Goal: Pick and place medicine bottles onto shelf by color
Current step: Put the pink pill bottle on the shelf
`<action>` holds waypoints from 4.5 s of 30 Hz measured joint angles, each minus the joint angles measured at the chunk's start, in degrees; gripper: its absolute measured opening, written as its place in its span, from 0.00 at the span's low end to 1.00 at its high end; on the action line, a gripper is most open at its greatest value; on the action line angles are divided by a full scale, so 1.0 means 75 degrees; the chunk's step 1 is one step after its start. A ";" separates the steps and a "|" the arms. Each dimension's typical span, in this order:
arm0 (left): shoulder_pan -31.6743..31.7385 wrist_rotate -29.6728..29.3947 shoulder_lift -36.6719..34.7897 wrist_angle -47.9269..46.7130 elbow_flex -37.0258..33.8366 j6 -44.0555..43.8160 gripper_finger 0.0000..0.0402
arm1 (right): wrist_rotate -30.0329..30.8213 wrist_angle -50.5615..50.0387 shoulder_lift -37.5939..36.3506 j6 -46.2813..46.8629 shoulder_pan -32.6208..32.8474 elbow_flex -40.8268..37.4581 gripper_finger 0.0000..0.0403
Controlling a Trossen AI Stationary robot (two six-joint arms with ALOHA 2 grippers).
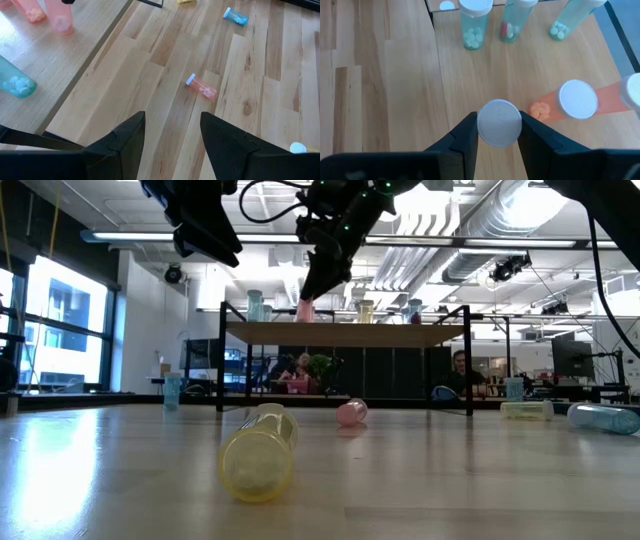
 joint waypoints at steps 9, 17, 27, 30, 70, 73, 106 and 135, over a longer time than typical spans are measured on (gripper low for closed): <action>0.0000 0.0002 0.0000 -0.0001 0.0000 -0.0002 0.45 | -0.0006 -0.0195 -0.0012 0.0051 -0.0043 0.0022 0.27; 0.0000 0.0002 0.0000 -0.0003 -0.0003 -0.0002 0.45 | -0.0136 -0.0232 -0.0012 0.0109 -0.0043 0.0018 0.27; 0.0000 0.0002 0.0000 -0.0122 -0.0003 -0.0002 0.45 | -0.0224 -0.0080 0.0067 0.0119 -0.0037 0.0018 0.27; 0.0000 0.0002 0.0000 -0.0132 -0.0003 -0.0002 0.45 | -0.0224 -0.0043 0.0091 0.0133 -0.0037 0.0018 0.27; -0.0003 -0.0023 0.0000 -0.0140 -0.0003 -0.0002 0.45 | -0.0131 -0.0367 0.0131 0.0025 -0.0058 0.0233 0.34; 0.0000 -0.0021 0.0000 -0.0140 -0.0003 -0.0002 0.45 | -0.0131 -0.0361 0.0131 0.0025 -0.0058 0.0233 0.37; -0.0003 -0.0021 0.0000 -0.0169 -0.0003 -0.0002 0.45 | 0.0239 -0.0112 0.0128 -0.0380 -0.0063 0.0239 0.37; -0.0003 -0.0018 0.0000 -0.0341 -0.0003 -0.0002 0.45 | 0.0146 -0.0035 0.0122 -0.0091 -0.0063 0.0239 0.37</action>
